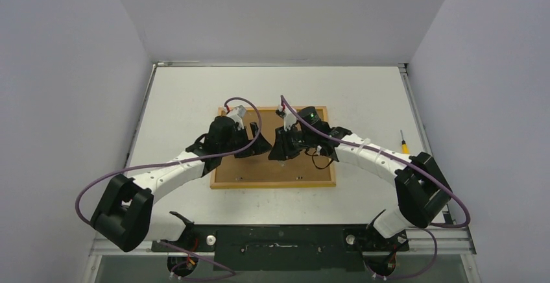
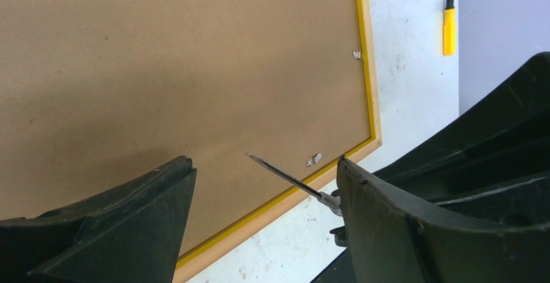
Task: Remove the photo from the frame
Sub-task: Adjust the screwdriver.
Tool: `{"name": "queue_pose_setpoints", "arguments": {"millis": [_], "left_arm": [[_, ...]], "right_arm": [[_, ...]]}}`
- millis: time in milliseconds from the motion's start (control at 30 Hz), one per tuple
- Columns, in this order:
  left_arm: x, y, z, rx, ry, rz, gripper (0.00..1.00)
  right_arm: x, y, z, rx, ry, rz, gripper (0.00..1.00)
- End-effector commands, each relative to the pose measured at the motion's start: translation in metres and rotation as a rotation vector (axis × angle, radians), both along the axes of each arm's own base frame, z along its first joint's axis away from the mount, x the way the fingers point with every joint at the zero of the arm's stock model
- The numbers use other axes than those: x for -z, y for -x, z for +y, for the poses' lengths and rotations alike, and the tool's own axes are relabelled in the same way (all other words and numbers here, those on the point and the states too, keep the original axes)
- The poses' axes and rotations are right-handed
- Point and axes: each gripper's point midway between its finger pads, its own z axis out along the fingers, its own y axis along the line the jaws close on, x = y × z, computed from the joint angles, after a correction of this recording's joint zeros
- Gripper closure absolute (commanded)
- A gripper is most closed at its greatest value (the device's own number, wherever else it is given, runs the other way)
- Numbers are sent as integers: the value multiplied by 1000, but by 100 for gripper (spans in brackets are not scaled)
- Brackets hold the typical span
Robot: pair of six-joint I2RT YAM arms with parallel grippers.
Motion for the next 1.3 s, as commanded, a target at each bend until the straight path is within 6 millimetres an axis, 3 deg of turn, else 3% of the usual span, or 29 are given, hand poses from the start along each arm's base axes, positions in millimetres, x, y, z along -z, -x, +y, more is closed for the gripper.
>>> {"name": "queue_pose_setpoints", "arguments": {"millis": [0,333,533,1033,1133,1267], "left_arm": [[-13,-9,-13,10,54,-44,23],[6,-1,-11,4,55,2,24],[10,-3,-7,-22,49,14,24],[0,9,-22,54,121,7,24],[3,3,-4,-12,46,-12,24],[2,-10,44,-156,-119,-70,20]], "right_arm": [[-45,-30,11,57,-128,-108,95],[-71,-51,-12,157,-203,-168,95],[-72,-50,-14,157,-206,-170,95],[-72,-59,-22,229,-191,-186,95],[-62,-71,-41,323,-88,-193,95],[-44,-83,-83,471,99,-198,95]]}}
